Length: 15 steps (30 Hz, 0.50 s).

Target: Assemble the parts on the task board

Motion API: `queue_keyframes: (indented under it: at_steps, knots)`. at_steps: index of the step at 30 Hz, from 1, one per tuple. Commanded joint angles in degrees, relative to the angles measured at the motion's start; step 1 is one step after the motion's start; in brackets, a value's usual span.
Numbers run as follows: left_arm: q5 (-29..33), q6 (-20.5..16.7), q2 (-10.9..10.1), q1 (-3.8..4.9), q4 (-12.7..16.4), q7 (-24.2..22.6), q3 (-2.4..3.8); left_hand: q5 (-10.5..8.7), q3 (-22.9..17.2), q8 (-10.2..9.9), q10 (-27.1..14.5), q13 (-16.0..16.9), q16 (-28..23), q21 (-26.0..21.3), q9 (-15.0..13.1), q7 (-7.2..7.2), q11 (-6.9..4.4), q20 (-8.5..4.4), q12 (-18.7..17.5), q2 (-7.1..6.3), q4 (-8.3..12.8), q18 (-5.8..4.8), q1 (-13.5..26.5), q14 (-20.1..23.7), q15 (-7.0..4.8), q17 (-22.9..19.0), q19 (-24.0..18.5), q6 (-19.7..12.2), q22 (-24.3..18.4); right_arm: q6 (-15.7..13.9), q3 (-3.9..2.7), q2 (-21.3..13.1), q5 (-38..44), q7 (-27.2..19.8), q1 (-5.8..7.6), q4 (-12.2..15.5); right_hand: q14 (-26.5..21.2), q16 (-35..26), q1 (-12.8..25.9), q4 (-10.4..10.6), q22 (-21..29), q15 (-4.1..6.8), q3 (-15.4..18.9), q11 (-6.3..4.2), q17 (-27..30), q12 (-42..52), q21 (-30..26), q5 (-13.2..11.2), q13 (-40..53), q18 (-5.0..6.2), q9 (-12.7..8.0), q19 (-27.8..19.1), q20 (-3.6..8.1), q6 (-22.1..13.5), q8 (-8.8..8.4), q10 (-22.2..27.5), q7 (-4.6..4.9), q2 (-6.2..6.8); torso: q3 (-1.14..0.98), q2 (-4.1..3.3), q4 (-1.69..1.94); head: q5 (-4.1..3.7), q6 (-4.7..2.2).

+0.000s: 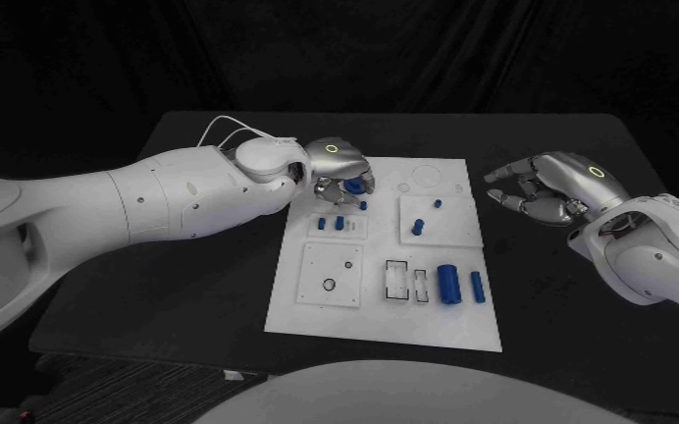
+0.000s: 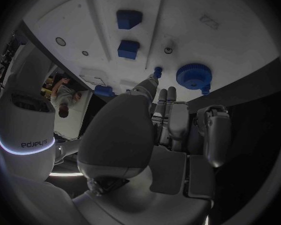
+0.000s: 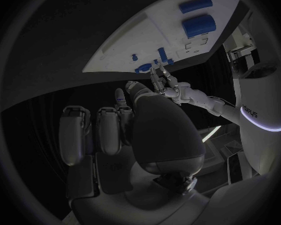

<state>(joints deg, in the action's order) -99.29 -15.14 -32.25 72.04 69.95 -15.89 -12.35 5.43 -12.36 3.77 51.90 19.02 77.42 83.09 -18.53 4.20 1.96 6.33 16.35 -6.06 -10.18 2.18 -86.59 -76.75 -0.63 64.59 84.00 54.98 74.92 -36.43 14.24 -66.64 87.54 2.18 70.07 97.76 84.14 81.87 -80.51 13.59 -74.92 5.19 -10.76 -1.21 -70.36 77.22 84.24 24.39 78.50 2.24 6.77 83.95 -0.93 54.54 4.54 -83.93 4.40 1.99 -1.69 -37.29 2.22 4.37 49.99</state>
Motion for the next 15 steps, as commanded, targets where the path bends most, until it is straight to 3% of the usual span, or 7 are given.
queue_keyframes:
  at_steps: [1,15]
  knots:
    - [-0.3,0.5,0.2,-0.35,-0.1,-0.9,0.06,0.22,-0.1,0.4,1.0,0.0,0.0,-0.1,0.1,-0.12,-0.14,-0.53,-0.2,-0.1,0.4,-0.2,0.6,0.1,-0.35,0.0,0.5,0.5,12.5,0.0,-0.03,0.0,0.1,-0.1,-0.07,0.0,2.8,0.2,-0.6,-0.1,-13.2,0.07,-0.3,-0.24,0.0,-0.3,0.2,0.2,-7.5,-0.82,-0.1,3.2,-0.33,0.2,-0.15,-1.2,0.07,0.0,-0.01,0.03,0.06,0.12,0.01]
    - [-0.3,0.8,1.3,-1.47,-1.3,-0.8,0.06,1.89,-1.0,0.8,3.2,0.6,0.3,0.2,0.5,-0.06,-0.28,-0.69,0.7,0.26,1.5,-0.31,0.0,0.0,-0.55,-0.2,0.8,1.6,12.6,0.2,-0.03,0.2,0.1,-0.2,-0.07,-0.1,2.8,0.2,-0.7,-0.2,-13.2,0.08,-0.4,-0.18,0.1,-0.3,0.2,0.3,-7.6,-0.83,-0.1,3.2,-0.32,0.3,-0.14,-1.1,0.07,0.01,0.0,0.01,0.05,0.08,0.01]
